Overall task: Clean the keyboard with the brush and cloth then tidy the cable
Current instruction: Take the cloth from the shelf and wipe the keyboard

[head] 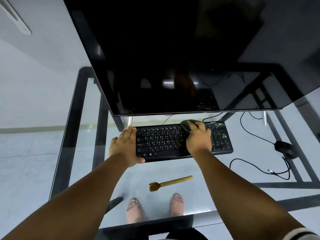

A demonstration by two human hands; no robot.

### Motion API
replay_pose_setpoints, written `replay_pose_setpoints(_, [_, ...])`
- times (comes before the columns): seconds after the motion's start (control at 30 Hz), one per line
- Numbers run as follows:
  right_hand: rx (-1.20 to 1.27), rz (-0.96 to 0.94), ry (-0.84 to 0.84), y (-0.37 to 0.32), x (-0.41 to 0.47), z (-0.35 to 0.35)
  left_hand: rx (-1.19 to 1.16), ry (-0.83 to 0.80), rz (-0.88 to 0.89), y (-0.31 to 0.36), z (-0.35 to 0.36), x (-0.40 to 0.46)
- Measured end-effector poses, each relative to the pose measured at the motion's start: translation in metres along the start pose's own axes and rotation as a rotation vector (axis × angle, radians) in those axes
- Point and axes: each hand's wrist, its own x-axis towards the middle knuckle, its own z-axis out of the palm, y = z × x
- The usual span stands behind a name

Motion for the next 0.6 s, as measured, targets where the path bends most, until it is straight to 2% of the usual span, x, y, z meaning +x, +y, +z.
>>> replay_pose_setpoints(0.13, [-0.002,-0.037,0.017,0.002,0.002,0.002,-0.003,-0.005,0.017,0.011,-0.005,0.006])
replay_pose_setpoints(0.23, [-0.008,-0.250,-0.036,-0.004,-0.007,0.004,-0.050,0.026,0.079,0.035,-0.005,0.013])
replay_pose_setpoints(0.3, [-0.026,-0.307,-0.025,0.006,-0.006,0.001,-0.052,0.036,0.137,0.055,-0.004,0.018])
replay_pose_setpoints(0.5, [0.013,-0.013,0.089,0.050,0.015,-0.017,0.029,-0.021,0.193,0.092,-0.001,0.029])
replay_pose_setpoints(0.6, [0.024,-0.030,0.061,0.042,0.023,-0.018,0.074,-0.032,0.156,0.099,-0.002,0.031])
